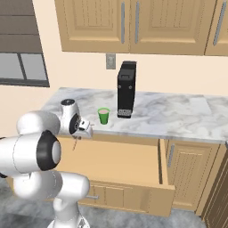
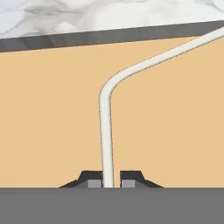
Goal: Pick up the straw from the right drawer and put it inside the smoothie cup.
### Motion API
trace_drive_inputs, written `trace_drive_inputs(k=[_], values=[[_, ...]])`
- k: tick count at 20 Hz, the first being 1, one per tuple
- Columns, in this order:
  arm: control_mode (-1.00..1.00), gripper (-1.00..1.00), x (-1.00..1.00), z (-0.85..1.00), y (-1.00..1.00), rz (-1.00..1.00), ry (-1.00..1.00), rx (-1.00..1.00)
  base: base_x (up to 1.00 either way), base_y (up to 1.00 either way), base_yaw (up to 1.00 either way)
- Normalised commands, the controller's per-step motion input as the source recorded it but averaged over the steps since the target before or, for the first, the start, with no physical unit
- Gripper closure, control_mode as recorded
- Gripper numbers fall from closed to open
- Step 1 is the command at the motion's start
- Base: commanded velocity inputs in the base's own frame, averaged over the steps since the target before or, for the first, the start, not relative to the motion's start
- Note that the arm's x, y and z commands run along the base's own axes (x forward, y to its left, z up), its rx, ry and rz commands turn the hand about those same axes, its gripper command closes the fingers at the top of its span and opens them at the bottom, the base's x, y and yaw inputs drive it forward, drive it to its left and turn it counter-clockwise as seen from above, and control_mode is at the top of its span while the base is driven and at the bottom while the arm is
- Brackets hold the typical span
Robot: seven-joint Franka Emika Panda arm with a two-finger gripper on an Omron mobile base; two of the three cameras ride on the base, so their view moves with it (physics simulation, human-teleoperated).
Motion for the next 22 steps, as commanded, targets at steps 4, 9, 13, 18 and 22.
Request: trace_drive_inputs(k=[4, 9, 13, 18, 22], values=[[-1.0, 1.0, 0.0, 0.6, -0.06, -0.03, -0.24, 0.0, 0.0, 0.0, 0.0], [-1.0, 1.0, 0.03, 0.64, -0.06, -0.02, -0.21, 0.0, 0.0, 0.0, 0.0], [-1.0, 1.0, 0.13, 0.66, -0.05, 0.0, -0.12, 0.0, 0.0, 0.0, 0.0], [-1.0, 1.0, 0.18, 0.6, -0.04, 0.0, -0.01, 0.0, 0.0, 0.0, 0.0], [-1.0, 1.0, 0.22, 0.44, -0.01, 0.0, -0.02, 0.0, 0.0, 0.0, 0.0]])
